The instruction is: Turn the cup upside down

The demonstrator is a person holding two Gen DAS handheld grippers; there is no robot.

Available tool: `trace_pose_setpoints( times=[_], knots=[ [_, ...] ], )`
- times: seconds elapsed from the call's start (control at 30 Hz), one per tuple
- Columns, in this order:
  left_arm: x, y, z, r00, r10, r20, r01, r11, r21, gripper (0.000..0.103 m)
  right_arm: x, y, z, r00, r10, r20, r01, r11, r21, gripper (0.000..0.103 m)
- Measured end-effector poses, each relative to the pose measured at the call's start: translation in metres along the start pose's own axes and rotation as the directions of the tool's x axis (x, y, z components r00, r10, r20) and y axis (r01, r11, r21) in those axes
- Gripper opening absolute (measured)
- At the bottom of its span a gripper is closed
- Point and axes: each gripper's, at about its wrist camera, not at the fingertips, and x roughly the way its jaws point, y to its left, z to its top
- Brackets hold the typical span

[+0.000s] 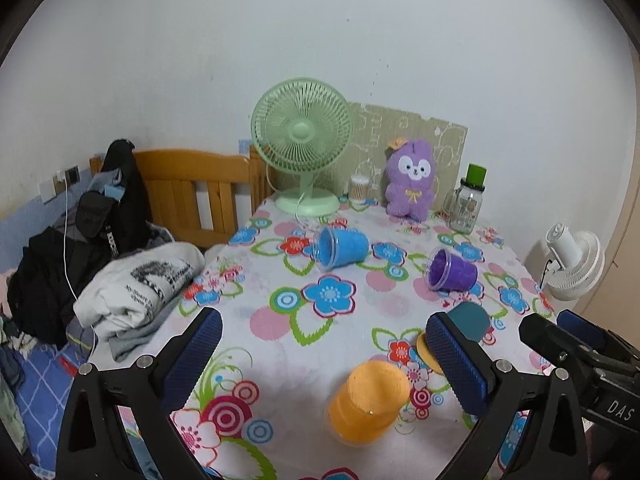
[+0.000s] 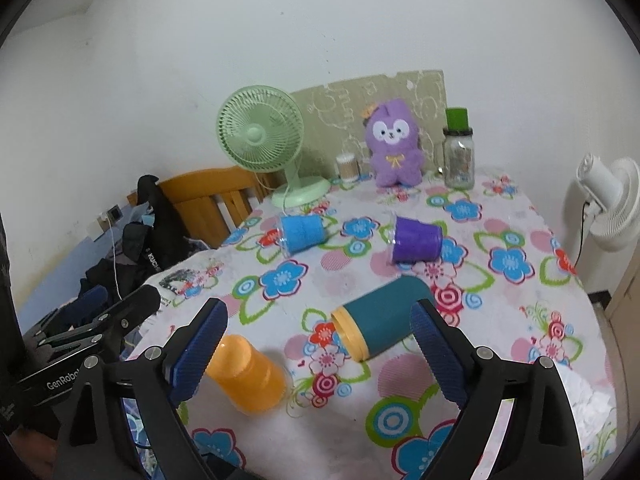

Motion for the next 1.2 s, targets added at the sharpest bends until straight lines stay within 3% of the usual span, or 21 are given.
trace_pose_setpoints(
  times=[0.23,0.33,1.2],
  knots=[
    [-0.014,0.003,0.011,0.999,-0.004,0.047,0.005,1.000,-0.007,0.103,-0.010,0.013,0.010,1.000,0.007,0.024,-0.006,0.999,-0.039,0.095],
    [-0.018,0.005,0.013,0.998,-0.004,0.059,0.004,1.000,-0.008,0.103,-0.015,0.017,0.012,0.999,0.007,0.041,-0.005,0.999,-0.048,0.102],
    [-0.027,0.009,0.013,0.997,-0.001,0.079,0.001,1.000,-0.009,0.103,-0.014,0.030,0.012,0.999,0.017,0.036,-0.015,0.998,-0.066,0.103]
  ],
)
